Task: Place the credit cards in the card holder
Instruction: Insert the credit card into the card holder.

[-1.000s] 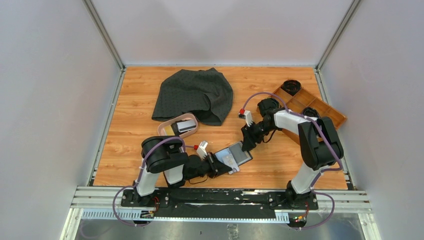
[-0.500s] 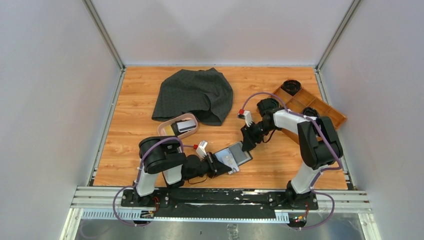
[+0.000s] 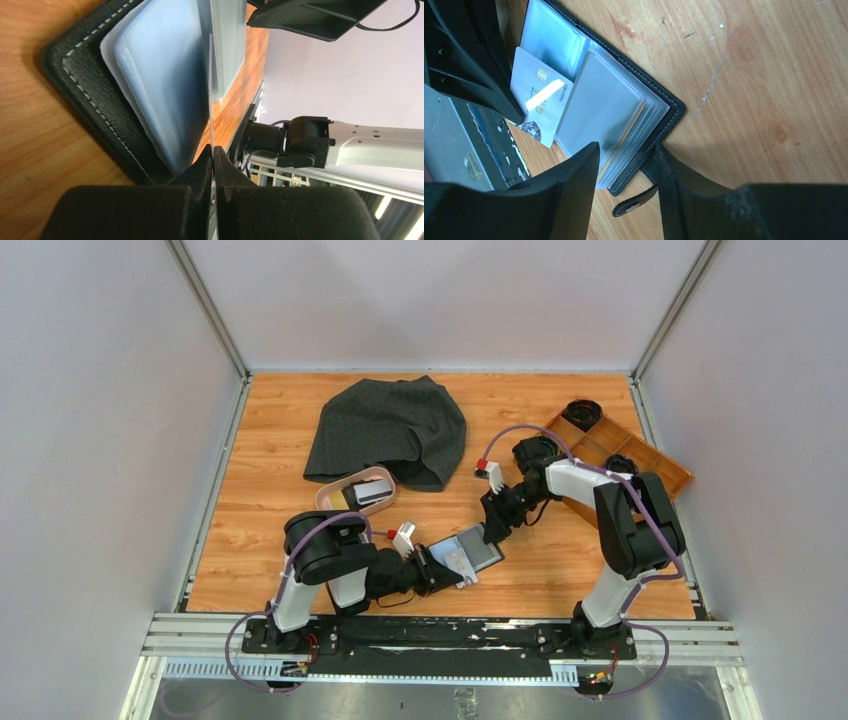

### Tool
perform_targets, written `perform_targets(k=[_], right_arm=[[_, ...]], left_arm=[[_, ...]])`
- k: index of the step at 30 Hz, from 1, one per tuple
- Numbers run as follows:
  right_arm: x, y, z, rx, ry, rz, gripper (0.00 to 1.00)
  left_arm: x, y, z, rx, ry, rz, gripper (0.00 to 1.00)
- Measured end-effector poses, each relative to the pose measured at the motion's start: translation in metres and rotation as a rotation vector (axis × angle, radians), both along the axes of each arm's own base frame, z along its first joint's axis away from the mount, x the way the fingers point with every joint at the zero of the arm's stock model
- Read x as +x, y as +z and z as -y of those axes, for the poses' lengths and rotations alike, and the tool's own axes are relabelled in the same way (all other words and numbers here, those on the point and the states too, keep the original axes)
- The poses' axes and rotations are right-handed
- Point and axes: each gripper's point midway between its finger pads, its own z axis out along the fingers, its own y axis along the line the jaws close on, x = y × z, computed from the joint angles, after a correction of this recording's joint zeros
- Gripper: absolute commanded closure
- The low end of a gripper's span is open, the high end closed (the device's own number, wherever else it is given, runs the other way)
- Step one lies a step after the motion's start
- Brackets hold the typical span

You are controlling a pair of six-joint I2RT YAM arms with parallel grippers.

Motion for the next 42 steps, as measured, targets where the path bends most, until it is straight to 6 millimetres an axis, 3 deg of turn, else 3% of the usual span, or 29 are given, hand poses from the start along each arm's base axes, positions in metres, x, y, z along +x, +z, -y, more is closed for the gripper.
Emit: perform_targets(k=[13,26,42], right_arm=[[0.0,0.0,0.0,-0.001,0.002,0.0,0.51],[0.0,0.0,-0.001,-0.004,0.004,-0.004,0.51],[-0.001,0.0,-0.001,-0.008,0.006,-0.003,0.51]], left_arm=[[0.002,-0.002,-0.002,0.002,0.004,-0.012,1.0],[0.001,0.014,0.001,-0.038,-0.014,0.008,1.0],[0.002,-0.002,-0.001,-0.001,-0.008,-0.017,1.0]])
